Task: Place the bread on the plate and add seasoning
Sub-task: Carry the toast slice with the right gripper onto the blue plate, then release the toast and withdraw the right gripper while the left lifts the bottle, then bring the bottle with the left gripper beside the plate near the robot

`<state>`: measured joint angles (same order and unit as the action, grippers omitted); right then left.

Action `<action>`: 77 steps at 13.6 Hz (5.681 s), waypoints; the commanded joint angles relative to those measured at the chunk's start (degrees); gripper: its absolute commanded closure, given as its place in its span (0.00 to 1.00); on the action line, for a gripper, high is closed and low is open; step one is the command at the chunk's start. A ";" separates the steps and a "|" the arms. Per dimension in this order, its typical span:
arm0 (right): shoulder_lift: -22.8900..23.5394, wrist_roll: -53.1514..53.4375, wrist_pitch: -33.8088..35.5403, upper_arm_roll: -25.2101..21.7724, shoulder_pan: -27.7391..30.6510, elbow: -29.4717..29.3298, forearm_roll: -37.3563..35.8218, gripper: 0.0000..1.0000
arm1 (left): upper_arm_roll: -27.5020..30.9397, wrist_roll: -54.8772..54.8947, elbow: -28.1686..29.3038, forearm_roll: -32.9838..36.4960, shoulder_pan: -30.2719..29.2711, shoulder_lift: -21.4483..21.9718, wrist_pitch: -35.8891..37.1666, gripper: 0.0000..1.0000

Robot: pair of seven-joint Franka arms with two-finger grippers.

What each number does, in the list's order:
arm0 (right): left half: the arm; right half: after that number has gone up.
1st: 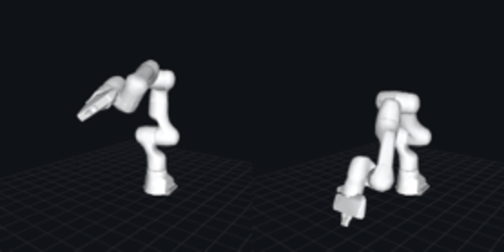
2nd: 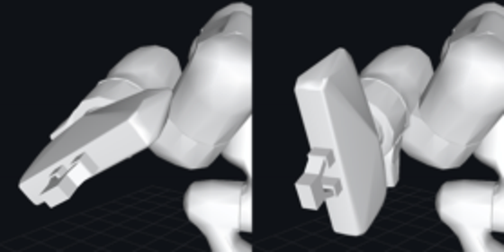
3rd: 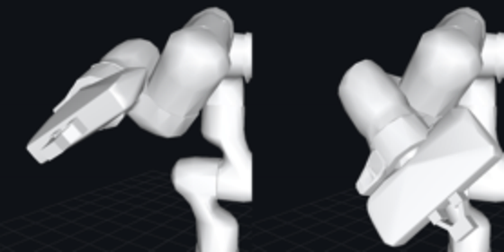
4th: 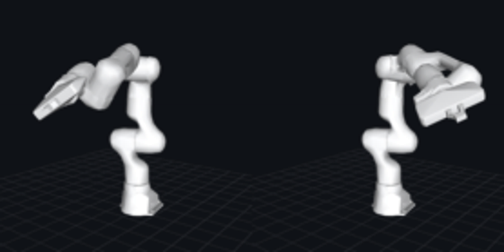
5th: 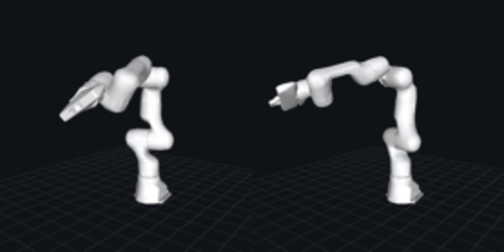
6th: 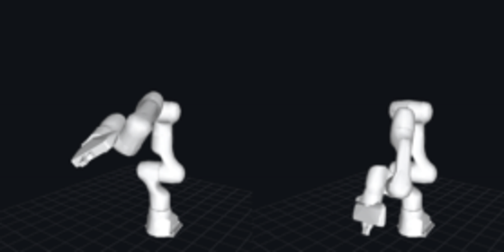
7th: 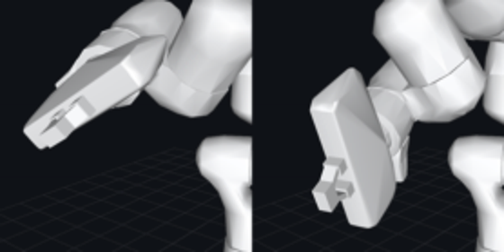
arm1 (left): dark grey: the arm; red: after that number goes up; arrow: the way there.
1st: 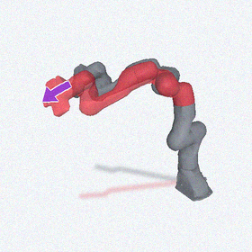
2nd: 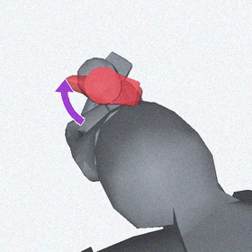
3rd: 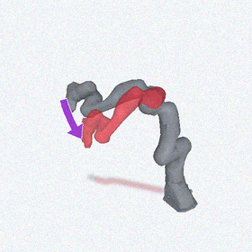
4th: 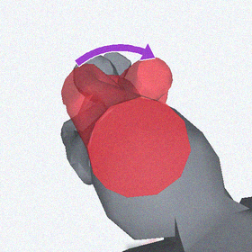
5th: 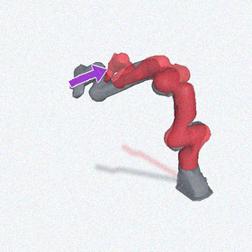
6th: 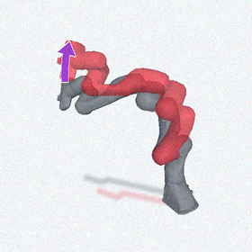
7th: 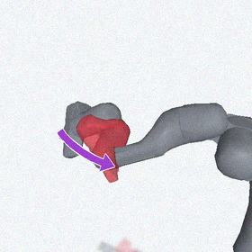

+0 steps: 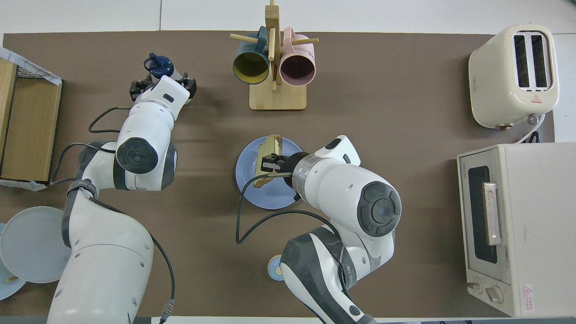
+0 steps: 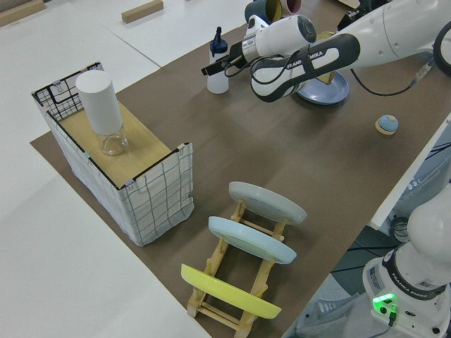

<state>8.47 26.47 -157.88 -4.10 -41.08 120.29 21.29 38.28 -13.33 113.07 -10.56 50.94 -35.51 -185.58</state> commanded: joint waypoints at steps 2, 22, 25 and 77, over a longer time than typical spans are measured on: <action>-1.53 -1.42 -4.10 0.23 -0.58 3.63 1.91 1.00 | -1.45 -0.74 -1.45 -1.13 -1.81 -1.84 -2.16 0.00; -4.60 -10.83 -11.05 1.37 1.35 15.23 10.61 0.21 | -2.86 -4.78 -0.13 -1.40 -2.87 -1.75 -6.29 0.57; -4.43 -10.83 -10.96 1.37 1.17 14.18 10.70 0.00 | -2.86 -6.01 -0.31 -1.40 -2.95 -1.67 -6.20 0.82; -6.63 -23.75 68.23 1.82 40.99 -29.41 -20.50 0.00 | -25.19 54.63 -6.11 -4.65 3.73 51.07 86.52 1.00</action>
<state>1.33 4.00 -89.61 -1.82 0.20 92.59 -0.45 12.69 40.08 104.86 -13.91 54.12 13.64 -97.45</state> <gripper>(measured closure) 0.000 0.590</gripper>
